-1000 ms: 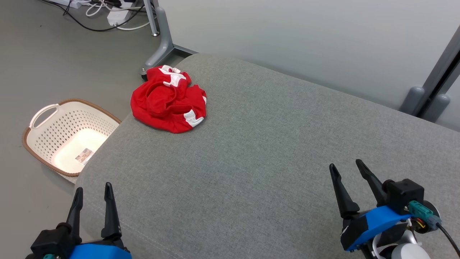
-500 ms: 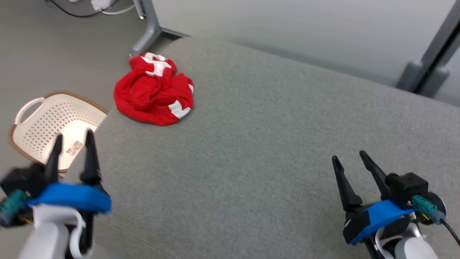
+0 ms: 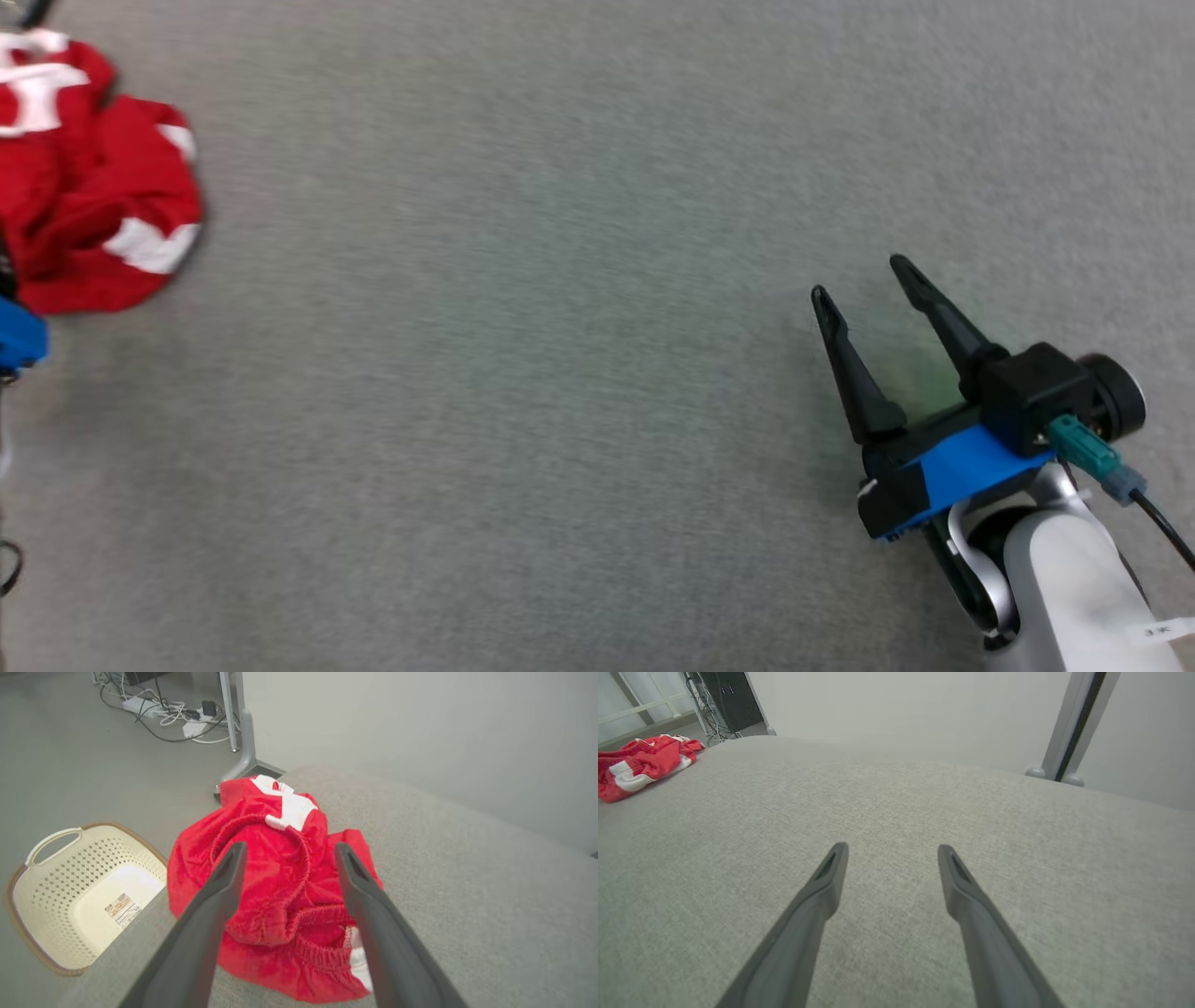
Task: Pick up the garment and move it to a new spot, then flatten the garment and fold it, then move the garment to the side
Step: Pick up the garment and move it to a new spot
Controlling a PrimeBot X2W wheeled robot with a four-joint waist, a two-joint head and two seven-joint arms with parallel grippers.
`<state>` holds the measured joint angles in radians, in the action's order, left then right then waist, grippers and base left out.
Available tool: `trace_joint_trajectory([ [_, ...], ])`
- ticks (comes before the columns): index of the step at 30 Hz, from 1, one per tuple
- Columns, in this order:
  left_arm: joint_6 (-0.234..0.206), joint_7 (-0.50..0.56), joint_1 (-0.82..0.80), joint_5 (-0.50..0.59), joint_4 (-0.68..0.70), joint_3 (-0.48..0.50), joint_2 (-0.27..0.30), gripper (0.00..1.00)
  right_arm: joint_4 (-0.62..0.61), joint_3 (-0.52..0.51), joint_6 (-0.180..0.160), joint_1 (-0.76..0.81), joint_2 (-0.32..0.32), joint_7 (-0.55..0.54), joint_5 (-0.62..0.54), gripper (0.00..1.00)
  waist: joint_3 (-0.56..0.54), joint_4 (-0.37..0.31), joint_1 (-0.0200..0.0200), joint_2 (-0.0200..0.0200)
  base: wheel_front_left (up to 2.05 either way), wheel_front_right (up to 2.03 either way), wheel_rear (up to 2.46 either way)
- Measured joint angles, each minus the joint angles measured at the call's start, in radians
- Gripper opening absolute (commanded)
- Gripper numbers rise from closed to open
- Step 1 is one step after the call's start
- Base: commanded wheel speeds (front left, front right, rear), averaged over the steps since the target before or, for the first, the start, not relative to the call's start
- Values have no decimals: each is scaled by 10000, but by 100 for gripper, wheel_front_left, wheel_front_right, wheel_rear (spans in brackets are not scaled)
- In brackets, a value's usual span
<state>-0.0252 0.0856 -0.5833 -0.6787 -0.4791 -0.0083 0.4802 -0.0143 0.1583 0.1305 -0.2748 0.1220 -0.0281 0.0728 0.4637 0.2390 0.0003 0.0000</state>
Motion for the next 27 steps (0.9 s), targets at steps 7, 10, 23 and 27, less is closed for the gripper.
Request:
trace_joint_trajectory([
  [7,-209,2523,-158,-1055,-1118,290,433,100,-115,17,0,-358,-4,232,81,100,875,-1046,0,0,0,0,0],
  [10,-545,3900,-187,-1544,-1298,391,600,100,-84,-56,0,-415,-40,360,92,100,927,-1294,-1,0,0,0,0],
  [23,-821,4257,10,-748,1233,247,2038,0,917,-311,0,-71,-399,1051,483,100,-787,-1347,-5,0,0,0,0],
  [27,-385,4148,-711,-483,2140,-203,2086,0,1277,-426,0,297,-495,1191,646,100,-1849,-1146,-8,0,0,0,0],
])
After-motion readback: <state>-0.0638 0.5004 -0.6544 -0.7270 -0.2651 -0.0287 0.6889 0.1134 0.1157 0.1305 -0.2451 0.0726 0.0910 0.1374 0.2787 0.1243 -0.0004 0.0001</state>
